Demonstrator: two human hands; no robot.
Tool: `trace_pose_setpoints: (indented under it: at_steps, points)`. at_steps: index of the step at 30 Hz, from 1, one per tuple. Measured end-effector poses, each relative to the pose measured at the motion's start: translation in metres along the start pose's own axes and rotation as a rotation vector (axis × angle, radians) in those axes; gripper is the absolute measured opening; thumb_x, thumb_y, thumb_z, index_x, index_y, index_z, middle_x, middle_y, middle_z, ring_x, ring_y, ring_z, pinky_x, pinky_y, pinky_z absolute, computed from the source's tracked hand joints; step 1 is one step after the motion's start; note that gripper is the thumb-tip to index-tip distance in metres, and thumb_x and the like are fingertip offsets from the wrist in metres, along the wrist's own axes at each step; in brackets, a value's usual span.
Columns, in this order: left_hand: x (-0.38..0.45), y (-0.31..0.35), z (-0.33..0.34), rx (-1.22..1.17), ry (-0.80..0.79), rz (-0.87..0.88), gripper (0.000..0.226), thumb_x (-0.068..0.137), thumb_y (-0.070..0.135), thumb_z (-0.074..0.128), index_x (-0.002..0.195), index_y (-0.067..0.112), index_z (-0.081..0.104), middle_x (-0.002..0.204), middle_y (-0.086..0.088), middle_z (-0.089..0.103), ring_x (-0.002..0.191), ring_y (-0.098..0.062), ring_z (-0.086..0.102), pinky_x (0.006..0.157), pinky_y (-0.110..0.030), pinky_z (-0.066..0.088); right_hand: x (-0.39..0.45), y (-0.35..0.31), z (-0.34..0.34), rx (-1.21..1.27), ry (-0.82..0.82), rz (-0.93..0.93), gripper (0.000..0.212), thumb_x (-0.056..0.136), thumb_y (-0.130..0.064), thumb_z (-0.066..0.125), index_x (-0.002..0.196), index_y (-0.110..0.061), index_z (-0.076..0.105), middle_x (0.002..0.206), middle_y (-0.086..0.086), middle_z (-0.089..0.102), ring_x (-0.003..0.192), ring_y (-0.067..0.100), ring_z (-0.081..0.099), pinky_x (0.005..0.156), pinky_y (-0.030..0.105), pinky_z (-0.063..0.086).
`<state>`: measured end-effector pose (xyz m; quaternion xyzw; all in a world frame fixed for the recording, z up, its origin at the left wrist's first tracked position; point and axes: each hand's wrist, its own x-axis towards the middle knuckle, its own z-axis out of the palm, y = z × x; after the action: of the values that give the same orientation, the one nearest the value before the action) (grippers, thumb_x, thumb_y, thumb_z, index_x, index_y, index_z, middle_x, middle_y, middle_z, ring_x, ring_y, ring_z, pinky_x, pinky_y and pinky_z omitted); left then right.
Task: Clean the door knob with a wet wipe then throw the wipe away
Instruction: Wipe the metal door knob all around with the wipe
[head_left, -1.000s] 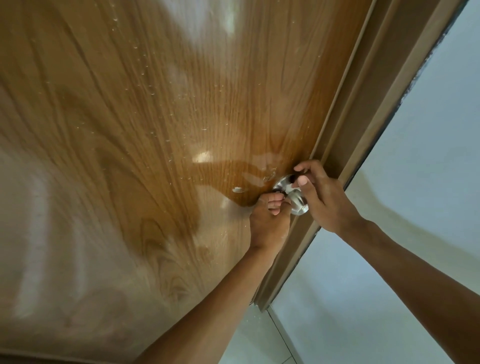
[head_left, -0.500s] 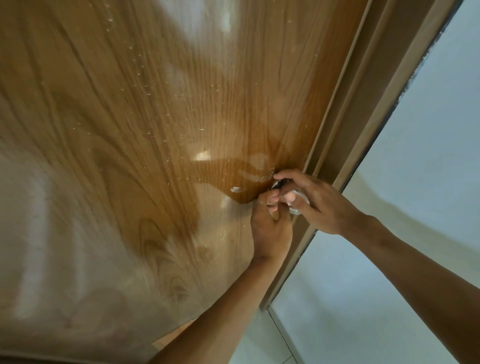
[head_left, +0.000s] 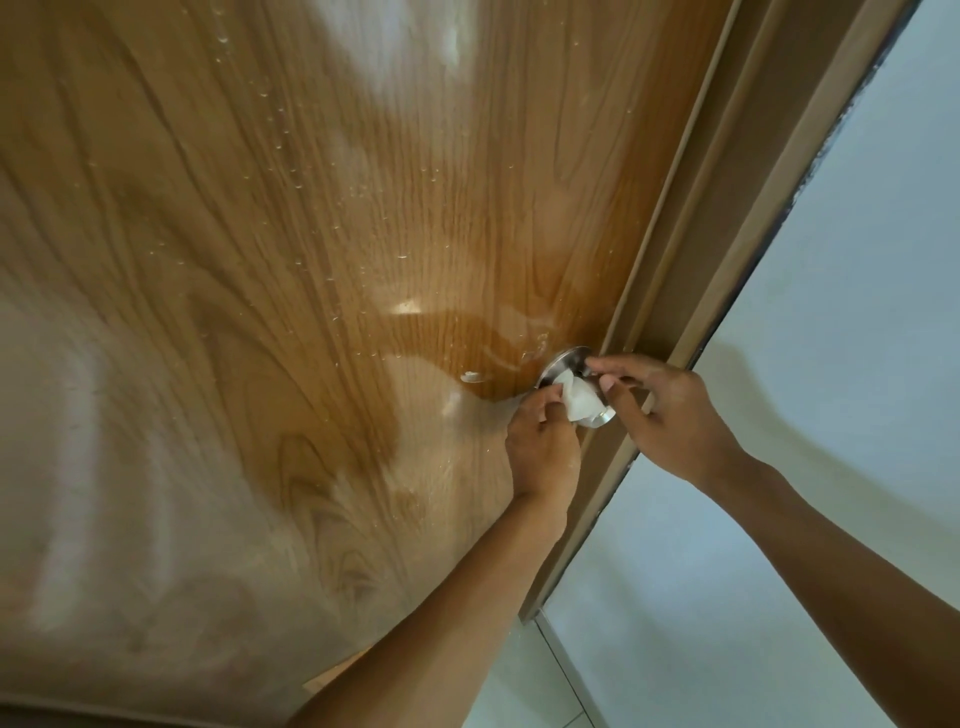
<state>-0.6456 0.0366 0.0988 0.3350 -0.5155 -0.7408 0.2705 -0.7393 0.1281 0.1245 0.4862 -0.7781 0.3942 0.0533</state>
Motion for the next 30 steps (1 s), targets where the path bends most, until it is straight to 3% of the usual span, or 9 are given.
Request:
trace_pose_setpoints:
  at_steps: [3, 6, 9, 12, 16, 18, 22, 26, 30]
  points:
    - [0.003, 0.011, -0.003, -0.109, 0.016, -0.19, 0.017, 0.098, 0.021, 0.046, 0.103, 0.021, 0.062, 0.111, -0.003, 0.068, 0.093, -0.011, 0.063, 0.071, -0.021, 0.048, -0.001, 0.002, 0.003, -0.009, 0.004, 0.036, 0.029, 0.093, -0.02, 0.06, 0.118, -0.01, 0.068, 0.112, -0.003, 0.07, 0.101, 0.011, 0.065, 0.088, 0.018, 0.051]
    - [0.006, 0.017, -0.005, -0.162, 0.002, -0.366, 0.021, 0.097, 0.031, 0.051, 0.11, 0.018, 0.06, 0.11, -0.004, 0.068, 0.097, -0.016, 0.064, 0.073, -0.026, 0.048, 0.001, 0.002, 0.004, 0.016, 0.002, 0.067, 0.027, 0.092, -0.017, 0.062, 0.118, -0.011, 0.068, 0.108, -0.012, 0.065, 0.099, 0.003, 0.062, 0.084, 0.0, 0.043]
    - [0.007, 0.02, -0.001, -0.159, -0.002, -0.475, 0.021, 0.092, 0.031, 0.059, 0.108, 0.018, 0.061, 0.108, -0.006, 0.068, 0.1, -0.02, 0.063, 0.073, -0.029, 0.05, 0.002, 0.003, 0.004, 0.019, -0.012, 0.074, 0.026, 0.091, -0.014, 0.064, 0.116, -0.011, 0.068, 0.107, -0.011, 0.066, 0.096, 0.0, 0.062, 0.085, 0.0, 0.043]
    - [0.006, 0.015, 0.005, -0.061, 0.067, -0.335, 0.007, 0.091, 0.021, 0.058, 0.089, 0.016, 0.064, 0.099, -0.005, 0.067, 0.092, -0.018, 0.063, 0.073, -0.024, 0.049, 0.003, 0.004, 0.004, 0.038, -0.014, 0.106, 0.026, 0.09, -0.017, 0.065, 0.116, -0.012, 0.069, 0.108, -0.009, 0.069, 0.095, -0.001, 0.064, 0.087, 0.004, 0.046]
    - [-0.006, -0.001, 0.005, 0.071, 0.151, 0.094, 0.008, 0.094, 0.021, 0.057, 0.091, 0.018, 0.064, 0.102, -0.004, 0.067, 0.09, -0.013, 0.062, 0.074, -0.019, 0.05, 0.003, 0.003, 0.005, 0.059, -0.013, 0.134, 0.027, 0.089, -0.02, 0.065, 0.115, -0.013, 0.069, 0.107, -0.011, 0.069, 0.095, -0.001, 0.065, 0.088, 0.005, 0.047]
    - [-0.009, -0.004, 0.006, 0.097, 0.131, 0.188, 0.009, 0.093, 0.021, 0.058, 0.097, 0.02, 0.067, 0.105, -0.001, 0.067, 0.092, -0.011, 0.063, 0.076, -0.018, 0.052, 0.003, 0.001, 0.005, 0.074, -0.017, 0.147, 0.029, 0.088, -0.023, 0.066, 0.115, -0.014, 0.069, 0.106, -0.012, 0.068, 0.094, -0.003, 0.064, 0.086, 0.004, 0.046]
    - [-0.003, 0.001, 0.007, -0.033, 0.133, 0.005, 0.014, 0.093, 0.023, 0.058, 0.1, 0.021, 0.07, 0.107, 0.0, 0.071, 0.094, -0.013, 0.066, 0.079, -0.02, 0.054, 0.003, 0.002, 0.005, 0.096, -0.015, 0.174, 0.031, 0.088, -0.021, 0.067, 0.117, -0.014, 0.067, 0.108, -0.013, 0.067, 0.094, -0.009, 0.061, 0.083, -0.001, 0.043]
    - [-0.003, 0.007, 0.008, -0.173, 0.157, -0.141, 0.012, 0.094, 0.02, 0.058, 0.087, 0.028, 0.065, 0.102, 0.001, 0.068, 0.092, -0.013, 0.064, 0.064, -0.013, 0.05, 0.003, 0.002, 0.005, 0.101, -0.008, 0.179, 0.029, 0.088, -0.019, 0.067, 0.117, -0.014, 0.067, 0.106, -0.015, 0.066, 0.093, -0.013, 0.06, 0.082, -0.001, 0.043]
    - [-0.003, 0.012, 0.0, -0.283, 0.096, -0.335, 0.014, 0.094, 0.016, 0.058, 0.081, 0.021, 0.063, 0.093, -0.003, 0.069, 0.086, -0.017, 0.066, 0.072, -0.026, 0.055, 0.003, 0.002, 0.005, 0.121, -0.008, 0.179, 0.027, 0.089, -0.016, 0.067, 0.115, -0.014, 0.068, 0.107, -0.01, 0.069, 0.094, -0.009, 0.063, 0.085, 0.003, 0.046]
